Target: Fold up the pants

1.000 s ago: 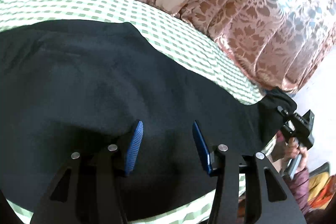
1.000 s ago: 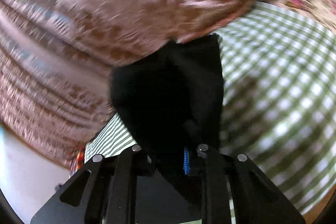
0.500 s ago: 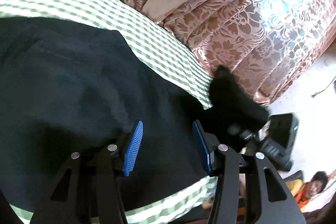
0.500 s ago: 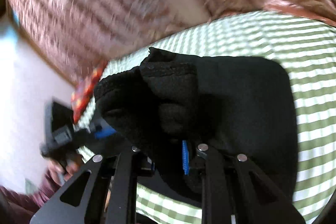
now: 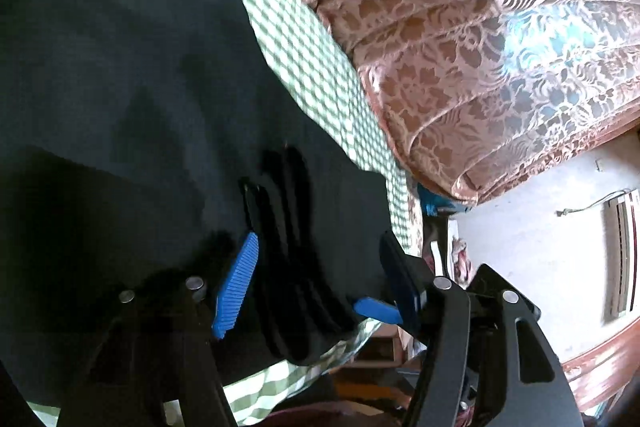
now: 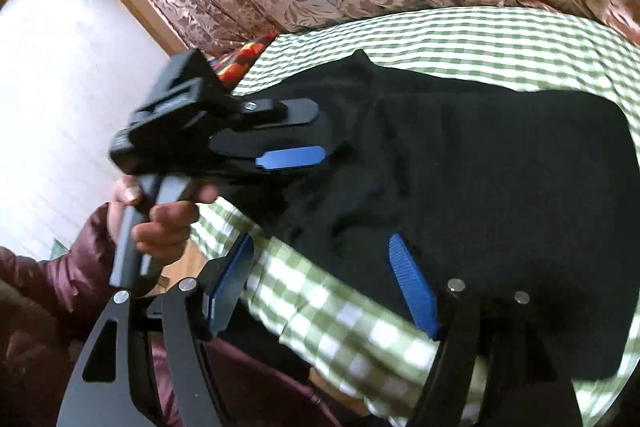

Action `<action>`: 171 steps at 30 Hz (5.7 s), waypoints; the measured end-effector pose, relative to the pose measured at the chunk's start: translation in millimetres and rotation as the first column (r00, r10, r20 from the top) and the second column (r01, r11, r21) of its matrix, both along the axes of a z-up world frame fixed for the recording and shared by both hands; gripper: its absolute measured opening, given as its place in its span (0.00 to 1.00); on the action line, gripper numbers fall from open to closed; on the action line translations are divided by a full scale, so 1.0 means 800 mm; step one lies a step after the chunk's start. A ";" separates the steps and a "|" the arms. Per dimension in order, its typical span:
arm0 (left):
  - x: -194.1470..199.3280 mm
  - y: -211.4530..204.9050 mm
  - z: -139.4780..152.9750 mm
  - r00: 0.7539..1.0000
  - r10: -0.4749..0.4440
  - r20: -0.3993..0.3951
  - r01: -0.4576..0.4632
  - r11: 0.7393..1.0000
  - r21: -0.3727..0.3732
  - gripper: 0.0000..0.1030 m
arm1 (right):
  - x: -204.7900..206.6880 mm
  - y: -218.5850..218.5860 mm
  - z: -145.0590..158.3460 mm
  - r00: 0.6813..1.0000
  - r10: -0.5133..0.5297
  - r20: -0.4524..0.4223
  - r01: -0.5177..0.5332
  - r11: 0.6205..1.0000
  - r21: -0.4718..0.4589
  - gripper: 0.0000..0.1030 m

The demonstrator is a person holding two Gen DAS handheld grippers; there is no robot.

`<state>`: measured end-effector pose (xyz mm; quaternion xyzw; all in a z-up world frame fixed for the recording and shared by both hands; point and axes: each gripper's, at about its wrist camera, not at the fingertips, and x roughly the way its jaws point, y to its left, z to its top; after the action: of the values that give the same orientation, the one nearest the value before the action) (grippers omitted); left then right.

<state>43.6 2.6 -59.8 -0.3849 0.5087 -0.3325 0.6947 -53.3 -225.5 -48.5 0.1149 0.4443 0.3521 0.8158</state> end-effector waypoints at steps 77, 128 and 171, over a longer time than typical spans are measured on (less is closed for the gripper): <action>-0.027 -0.091 0.041 0.876 -0.251 0.412 -0.019 0.836 0.549 0.37 | 0.093 -0.112 0.033 0.886 -0.455 0.086 0.459 0.888 -0.025 0.67; -0.076 -0.018 0.023 0.888 -0.088 0.452 -0.237 0.755 0.611 0.43 | 0.100 0.052 -0.022 0.982 -0.186 0.046 0.189 0.980 -0.069 0.32; -0.071 0.046 0.013 0.909 0.108 0.403 -0.356 0.703 0.616 0.51 | -0.001 0.126 -0.035 0.982 0.048 0.185 0.016 0.944 -0.330 0.18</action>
<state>-13.0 39.2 -49.4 -0.1046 0.4141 -0.0935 0.8994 -54.3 -124.4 -76.6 -0.0609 0.4178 0.2886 0.8593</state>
